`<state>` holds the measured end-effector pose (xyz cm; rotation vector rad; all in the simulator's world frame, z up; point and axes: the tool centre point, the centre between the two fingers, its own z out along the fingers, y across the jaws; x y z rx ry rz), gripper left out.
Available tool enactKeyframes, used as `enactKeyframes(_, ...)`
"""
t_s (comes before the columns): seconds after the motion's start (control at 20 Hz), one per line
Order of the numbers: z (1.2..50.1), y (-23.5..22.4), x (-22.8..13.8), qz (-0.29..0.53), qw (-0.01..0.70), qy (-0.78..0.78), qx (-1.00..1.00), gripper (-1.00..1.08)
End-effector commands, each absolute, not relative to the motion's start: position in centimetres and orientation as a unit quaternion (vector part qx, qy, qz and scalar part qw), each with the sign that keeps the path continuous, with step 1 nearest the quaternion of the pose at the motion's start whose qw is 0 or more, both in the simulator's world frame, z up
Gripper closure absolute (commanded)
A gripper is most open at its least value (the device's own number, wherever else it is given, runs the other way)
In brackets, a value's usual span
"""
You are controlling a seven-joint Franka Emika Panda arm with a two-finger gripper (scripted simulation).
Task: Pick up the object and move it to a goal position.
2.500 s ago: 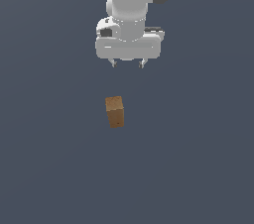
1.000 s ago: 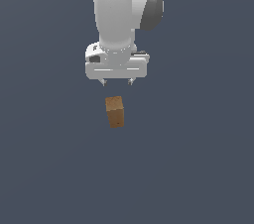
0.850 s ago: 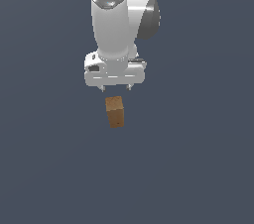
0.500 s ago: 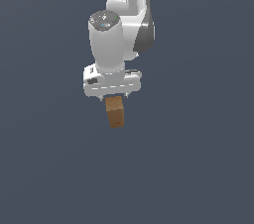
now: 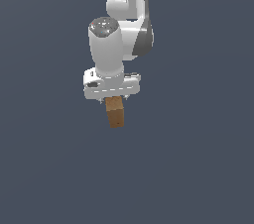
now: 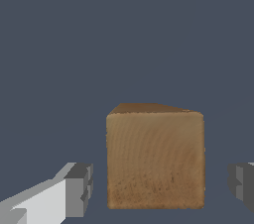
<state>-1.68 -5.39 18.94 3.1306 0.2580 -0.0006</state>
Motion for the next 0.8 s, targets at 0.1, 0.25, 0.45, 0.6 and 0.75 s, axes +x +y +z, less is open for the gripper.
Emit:
enactKeyframes(0.1, 17.3, -5.4, -1.7, 0.000, 0.000, 0.083, 0.997, -0.92)
enactKeyframes(0.25, 15.7, -5.4, -1.8, 0.000, 0.000, 0.083, 0.997, -0.92)
enactKeyframes(0.45, 14.5, -5.4, -1.7, 0.000, 0.000, 0.083, 0.997, -0.92)
enactKeyframes(0.6, 14.3, -5.4, -1.6, 0.000, 0.000, 0.084, 0.996, -0.92)
enactKeyframes(0.75, 14.3, -5.4, -1.6, 0.000, 0.000, 0.084, 0.996, 1.08)
